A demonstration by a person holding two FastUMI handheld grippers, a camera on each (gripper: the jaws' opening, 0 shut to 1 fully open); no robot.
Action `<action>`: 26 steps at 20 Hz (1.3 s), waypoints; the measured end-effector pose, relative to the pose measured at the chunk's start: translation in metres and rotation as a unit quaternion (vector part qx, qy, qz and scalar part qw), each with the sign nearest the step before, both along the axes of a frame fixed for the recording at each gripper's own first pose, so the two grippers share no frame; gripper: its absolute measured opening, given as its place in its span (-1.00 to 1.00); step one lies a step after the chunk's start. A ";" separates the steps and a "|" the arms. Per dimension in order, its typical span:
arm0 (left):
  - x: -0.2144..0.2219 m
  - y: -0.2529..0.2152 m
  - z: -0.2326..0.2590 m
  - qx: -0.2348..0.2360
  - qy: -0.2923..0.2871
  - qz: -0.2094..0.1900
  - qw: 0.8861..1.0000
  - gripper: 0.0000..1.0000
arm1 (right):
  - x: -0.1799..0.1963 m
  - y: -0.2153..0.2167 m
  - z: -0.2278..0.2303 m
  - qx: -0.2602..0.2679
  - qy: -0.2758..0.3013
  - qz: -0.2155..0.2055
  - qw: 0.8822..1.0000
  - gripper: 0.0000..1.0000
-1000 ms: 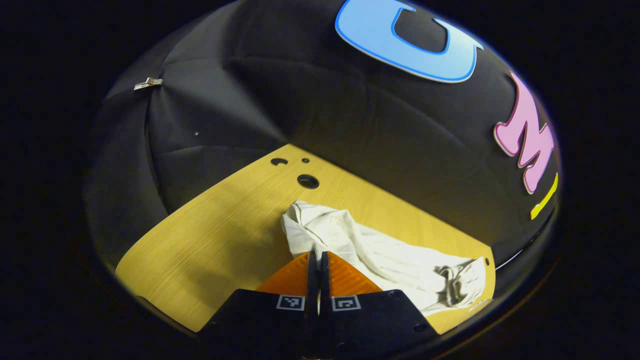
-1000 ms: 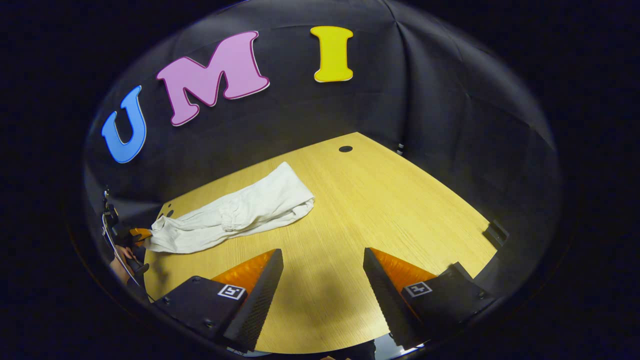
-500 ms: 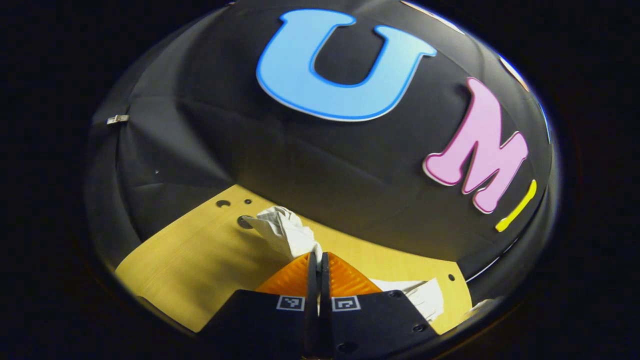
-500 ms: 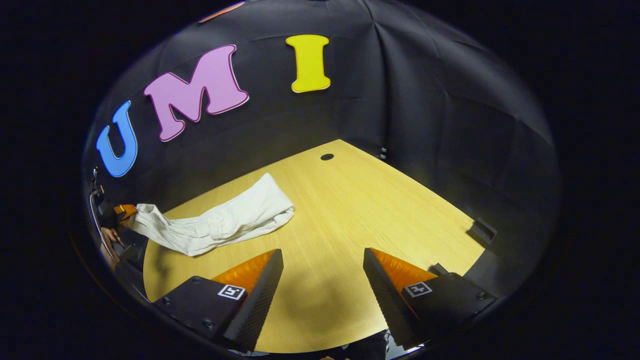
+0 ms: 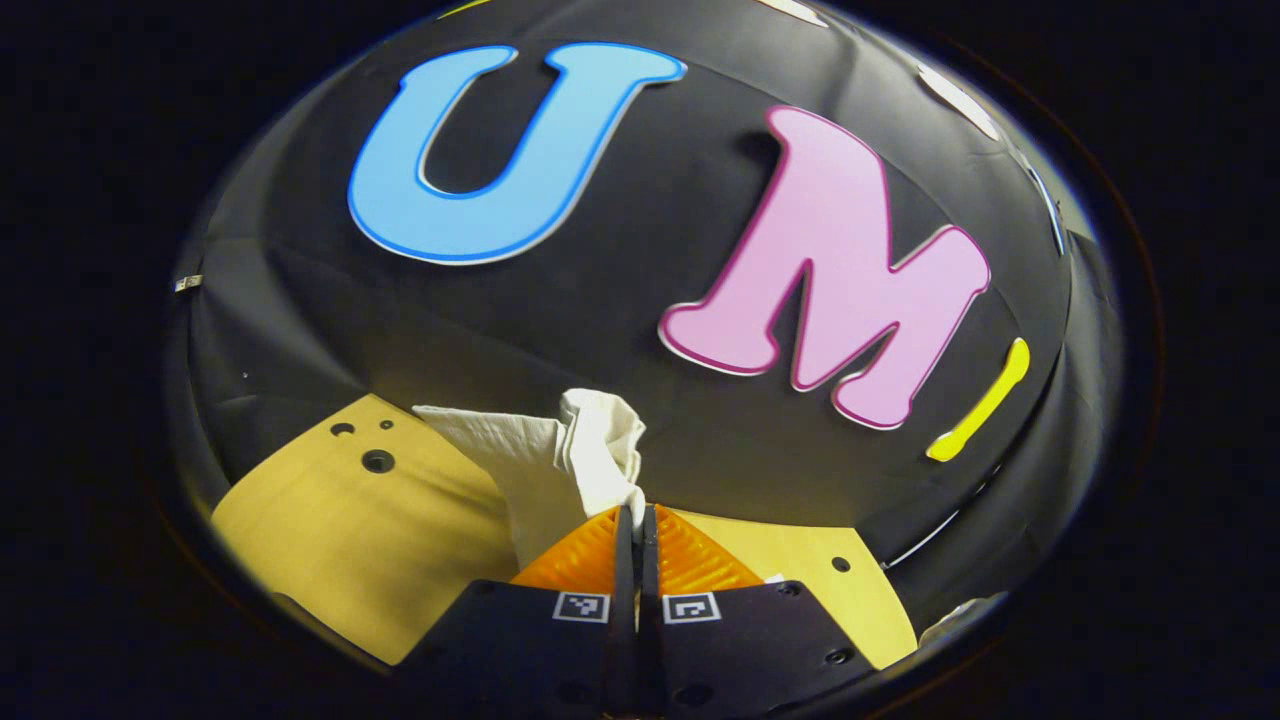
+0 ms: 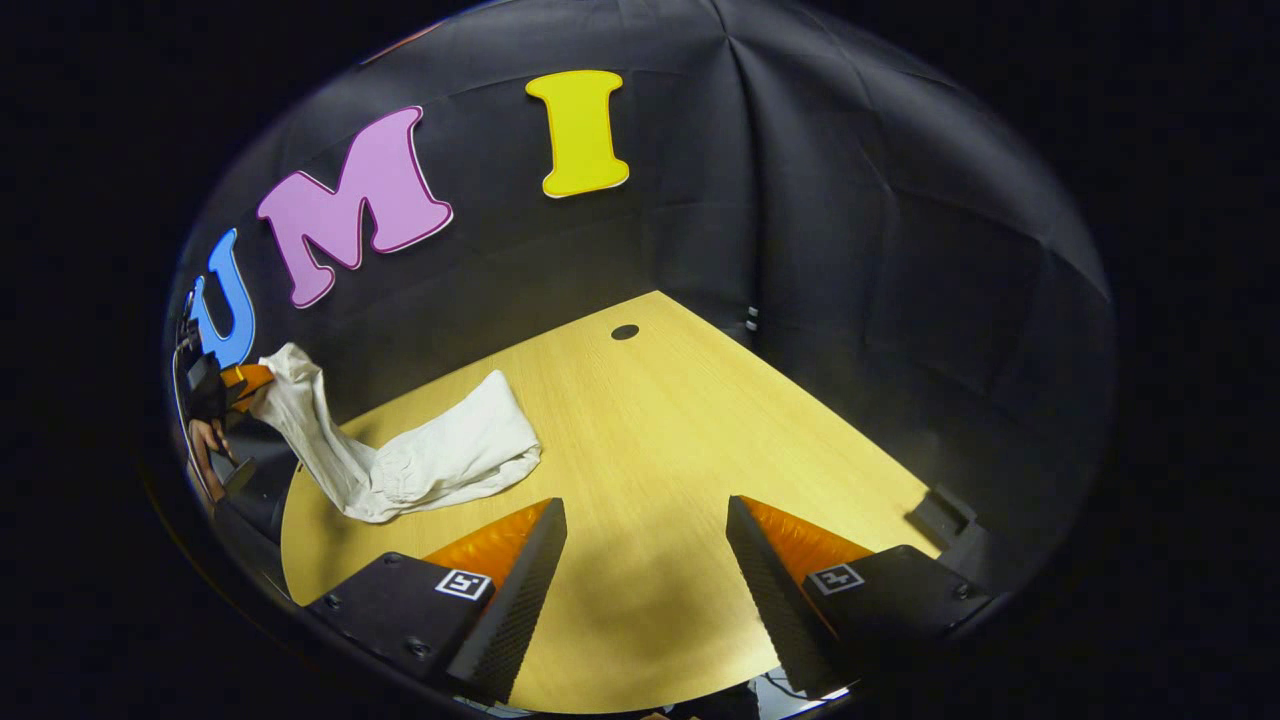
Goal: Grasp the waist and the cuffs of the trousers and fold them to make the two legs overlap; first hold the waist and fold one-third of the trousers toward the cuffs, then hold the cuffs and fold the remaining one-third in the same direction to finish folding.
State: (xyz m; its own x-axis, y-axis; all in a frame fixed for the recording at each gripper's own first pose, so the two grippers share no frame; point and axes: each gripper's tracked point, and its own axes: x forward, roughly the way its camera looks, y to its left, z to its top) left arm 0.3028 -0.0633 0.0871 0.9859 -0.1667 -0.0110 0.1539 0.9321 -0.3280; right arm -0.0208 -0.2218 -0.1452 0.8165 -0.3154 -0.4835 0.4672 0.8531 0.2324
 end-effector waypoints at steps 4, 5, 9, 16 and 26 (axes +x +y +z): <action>0.006 -0.066 -0.012 0.019 0.011 -0.009 1.000 -0.89 | 0.023 -0.033 -0.011 0.008 0.004 0.034 0.999 0.97; 0.005 -0.081 -0.016 0.024 0.015 -0.010 1.000 -0.89 | 0.029 -0.040 -0.016 0.010 0.008 0.044 0.999 0.98; 0.005 -0.144 -0.031 0.037 0.025 -0.020 0.999 -0.90 | 0.048 -0.055 -0.027 0.012 0.012 0.091 0.996 0.97; 0.013 -0.226 -0.079 0.103 0.064 -0.037 0.992 -0.89 | 0.064 -0.065 -0.039 0.003 0.006 0.145 0.989 0.97; -0.019 -0.280 -0.152 0.096 0.127 -0.112 0.981 -0.48 | 0.057 -0.041 -0.049 -0.002 0.018 0.166 0.986 0.98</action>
